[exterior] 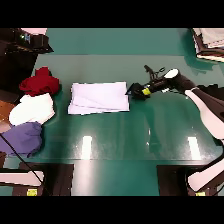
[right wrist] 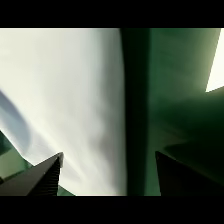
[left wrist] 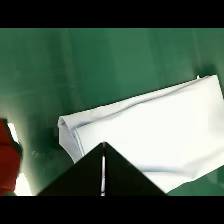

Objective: Fold the shirts.

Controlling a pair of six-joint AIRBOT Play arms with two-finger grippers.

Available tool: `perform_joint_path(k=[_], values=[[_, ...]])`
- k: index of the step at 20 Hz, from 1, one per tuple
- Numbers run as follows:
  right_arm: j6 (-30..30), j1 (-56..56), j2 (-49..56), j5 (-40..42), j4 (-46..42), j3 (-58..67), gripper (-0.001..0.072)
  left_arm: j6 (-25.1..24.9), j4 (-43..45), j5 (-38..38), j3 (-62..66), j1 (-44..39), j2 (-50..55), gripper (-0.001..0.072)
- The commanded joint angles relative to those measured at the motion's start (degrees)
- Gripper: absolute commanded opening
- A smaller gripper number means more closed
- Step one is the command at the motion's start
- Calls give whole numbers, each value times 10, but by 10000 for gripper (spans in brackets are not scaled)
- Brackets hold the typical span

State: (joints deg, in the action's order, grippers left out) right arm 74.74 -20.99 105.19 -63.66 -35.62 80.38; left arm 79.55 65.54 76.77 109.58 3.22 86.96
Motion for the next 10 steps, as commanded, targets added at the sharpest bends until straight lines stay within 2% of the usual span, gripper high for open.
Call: perform_joint_path(k=[1, 2, 3, 4, 5, 6, 7, 8, 10], values=[[-14, -36, 61, 5, 78, 45, 665, -4, -1, -5, 0, 0, 0, 27], [-14, -50, 74, 8, 84, 63, 664, -5, -1, -4, 0, 0, 0, 27], [-14, -61, 84, 7, 87, 78, 607, -5, -1, -4, 0, 0, 0, 27], [-14, -72, 93, 7, 86, 94, 475, -5, -2, -4, 0, 0, 0, 26], [-14, -79, 99, 7, 86, 105, 413, -5, -3, -3, 0, 0, 0, 26], [-16, -85, 100, 8, 86, 113, 296, -5, -8, -1, 0, 0, 0, 27], [-32, -87, 100, 5, 85, 121, 81, -5, -15, 2, 0, 0, 0, 27], [-41, -87, 100, -1, 85, 130, 15, -5, -20, 5, 0, 0, 0, 27], [-41, -74, 92, -22, 83, 150, 14, -5, -36, 8, 0, 0, 0, 26]])
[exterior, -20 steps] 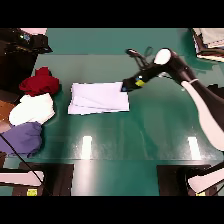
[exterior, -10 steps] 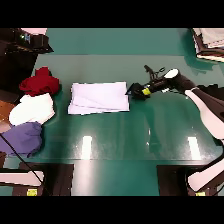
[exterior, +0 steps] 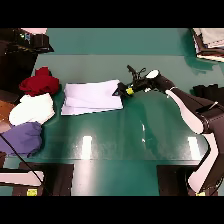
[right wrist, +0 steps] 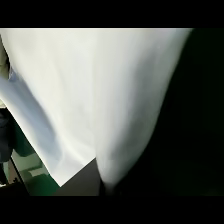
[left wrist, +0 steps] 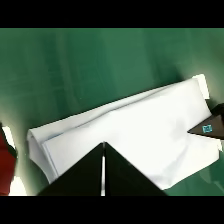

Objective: Fold the shirts.

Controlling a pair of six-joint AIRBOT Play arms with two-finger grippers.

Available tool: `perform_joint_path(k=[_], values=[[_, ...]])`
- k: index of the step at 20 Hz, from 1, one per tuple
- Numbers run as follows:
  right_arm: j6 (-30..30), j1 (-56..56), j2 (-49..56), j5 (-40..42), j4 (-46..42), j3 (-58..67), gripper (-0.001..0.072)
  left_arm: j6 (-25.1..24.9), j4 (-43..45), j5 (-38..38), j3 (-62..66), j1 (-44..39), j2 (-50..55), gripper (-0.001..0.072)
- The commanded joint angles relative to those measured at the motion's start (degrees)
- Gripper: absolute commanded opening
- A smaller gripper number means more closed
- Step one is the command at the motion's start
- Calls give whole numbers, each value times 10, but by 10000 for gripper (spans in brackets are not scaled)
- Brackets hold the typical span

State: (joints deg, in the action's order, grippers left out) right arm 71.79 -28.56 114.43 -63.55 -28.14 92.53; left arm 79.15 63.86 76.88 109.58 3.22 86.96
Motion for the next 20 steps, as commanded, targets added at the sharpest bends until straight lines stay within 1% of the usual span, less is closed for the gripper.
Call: perform_joint_path(k=[1, 2, 5, 8, 10, 12, 15, 17, 20], values=[[0, 12, -13, -36, -3, 34, 14, -1, -24, 9, 0, -4, 0, 26], [23, 27, -35, -51, -28, 37, 14, -1, -24, 12, 0, -12, 0, 26], [39, 85, -132, -88, -119, 23, 14, -1, -24, 11, 0, -57, 0, 26], [67, 177, -235, -101, -246, 2, 14, -13, -24, -4, 0, -115, 0, 26], [83, 254, -288, -100, -309, -12, 14, -16, -24, -19, 0, -150, 0, 26], [83, 338, -322, -95, -325, -26, 14, -15, -24, -40, 0, -182, 0, 27], [80, 455, -333, -90, -320, -29, 14, -15, -24, -72, 0, -223, 0, 26], [72, 516, -331, -57, -313, -29, 14, -16, -24, -85, 0, -243, 0, 26], [72, 565, -331, 5, -313, -29, 13, -16, -24, -93, 0, -259, 0, 26]])
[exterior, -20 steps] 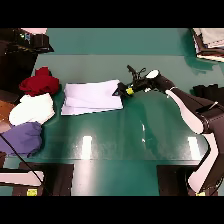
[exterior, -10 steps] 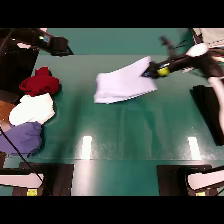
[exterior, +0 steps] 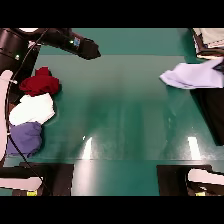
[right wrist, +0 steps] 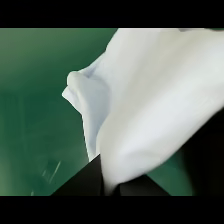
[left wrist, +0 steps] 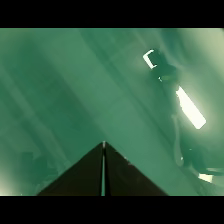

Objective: Fold the shirts.

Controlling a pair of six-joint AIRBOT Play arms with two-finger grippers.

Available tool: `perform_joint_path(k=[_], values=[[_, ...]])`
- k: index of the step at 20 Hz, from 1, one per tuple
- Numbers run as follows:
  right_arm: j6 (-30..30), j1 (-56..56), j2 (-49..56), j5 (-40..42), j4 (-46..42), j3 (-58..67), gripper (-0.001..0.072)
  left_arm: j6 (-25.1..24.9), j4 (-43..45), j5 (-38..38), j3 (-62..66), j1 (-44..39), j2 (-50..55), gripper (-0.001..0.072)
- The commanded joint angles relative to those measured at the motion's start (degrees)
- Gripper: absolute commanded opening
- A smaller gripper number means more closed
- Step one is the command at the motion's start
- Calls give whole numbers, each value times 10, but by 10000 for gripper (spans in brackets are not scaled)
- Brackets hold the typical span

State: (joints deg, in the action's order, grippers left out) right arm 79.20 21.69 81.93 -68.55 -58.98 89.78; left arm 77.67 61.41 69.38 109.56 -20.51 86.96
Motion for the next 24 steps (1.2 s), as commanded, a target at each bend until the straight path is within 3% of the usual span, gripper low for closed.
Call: perform_joint_path(k=[1, 6, 13, 20, 24], values=[[-2, 72, -6, 72, -5, -1, 14, 0, 0, -18, 0, -21, 0, 26], [-13, 88, 0, 94, 25, 42, 14, 0, 3, -30, 0, -21, 1, 27], [-13, 115, -1, -7, 19, 131, 14, -1, 6, -27, 0, -21, 1, 27], [-36, 196, -44, -126, 9, 37, 13, -1, 18, -23, 0, -21, 1, 27], [-36, 252, -110, -127, -89, -52, 14, -1, 25, -23, 0, -21, 1, 27]])
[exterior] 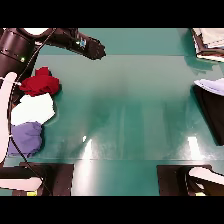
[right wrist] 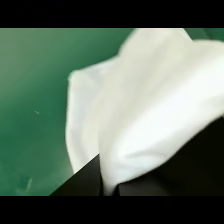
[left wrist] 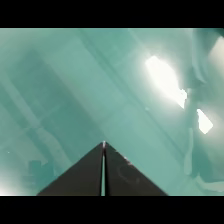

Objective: Fold the shirts.

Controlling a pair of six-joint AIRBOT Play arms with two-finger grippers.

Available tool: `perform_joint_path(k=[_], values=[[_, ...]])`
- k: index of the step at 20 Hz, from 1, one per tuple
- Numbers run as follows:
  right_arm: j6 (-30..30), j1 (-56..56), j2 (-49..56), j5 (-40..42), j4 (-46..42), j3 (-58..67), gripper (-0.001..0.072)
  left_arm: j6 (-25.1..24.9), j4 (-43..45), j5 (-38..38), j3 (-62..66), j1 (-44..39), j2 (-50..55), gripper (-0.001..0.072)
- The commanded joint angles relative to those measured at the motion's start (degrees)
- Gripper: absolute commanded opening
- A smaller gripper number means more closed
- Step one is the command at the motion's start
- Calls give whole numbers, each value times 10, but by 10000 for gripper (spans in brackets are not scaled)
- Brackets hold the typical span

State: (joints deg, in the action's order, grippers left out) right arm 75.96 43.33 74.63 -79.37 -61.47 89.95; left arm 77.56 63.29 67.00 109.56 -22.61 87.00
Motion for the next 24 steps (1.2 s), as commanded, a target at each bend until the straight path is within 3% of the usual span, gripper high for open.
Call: perform_joint_path(k=[1, 3, 5, 6, 10, 13, 14, 17, 20, 21, 22, 23, 24], values=[[-3, 49, -50, -21, -96, -78, 15, 0, 7, 0, 0, 0, 0, 27], [-3, 74, -68, -32, -140, -122, 41, 0, 7, -1, 0, 0, 0, 27], [-3, 97, -76, -39, -152, -162, 472, -1, 7, -1, 0, 0, 0, 27], [-3, 107, -76, -46, -152, -178, 545, -1, 8, 1, 0, 0, 0, 27], [7, 108, -76, -57, -138, -200, 506, 0, 8, 6, 0, 0, 0, 27], [12, 65, -76, -57, -36, -200, 475, 0, 8, 4, 0, 0, 0, 27], [12, 42, -76, -57, 8, -200, 441, 0, 7, 7, 0, 0, 0, 27], [11, -64, -76, -57, 108, -200, 438, 0, 7, -4, 0, 0, 0, 27], [11, -195, -76, -43, 122, -200, 426, 0, 7, -20, 0, 0, 0, 27], [11, -240, -76, -34, 118, -200, 368, 0, 7, -22, 0, 0, 0, 27], [9, -281, -76, -26, 118, -200, 150, 0, 7, -22, 0, 0, 0, 27], [-4, -314, -76, -18, 118, -200, 16, 0, 7, -22, 0, 0, 0, 27], [-11, -346, -76, -12, 118, -200, 15, 0, 7, -22, 0, 0, 0, 27]])
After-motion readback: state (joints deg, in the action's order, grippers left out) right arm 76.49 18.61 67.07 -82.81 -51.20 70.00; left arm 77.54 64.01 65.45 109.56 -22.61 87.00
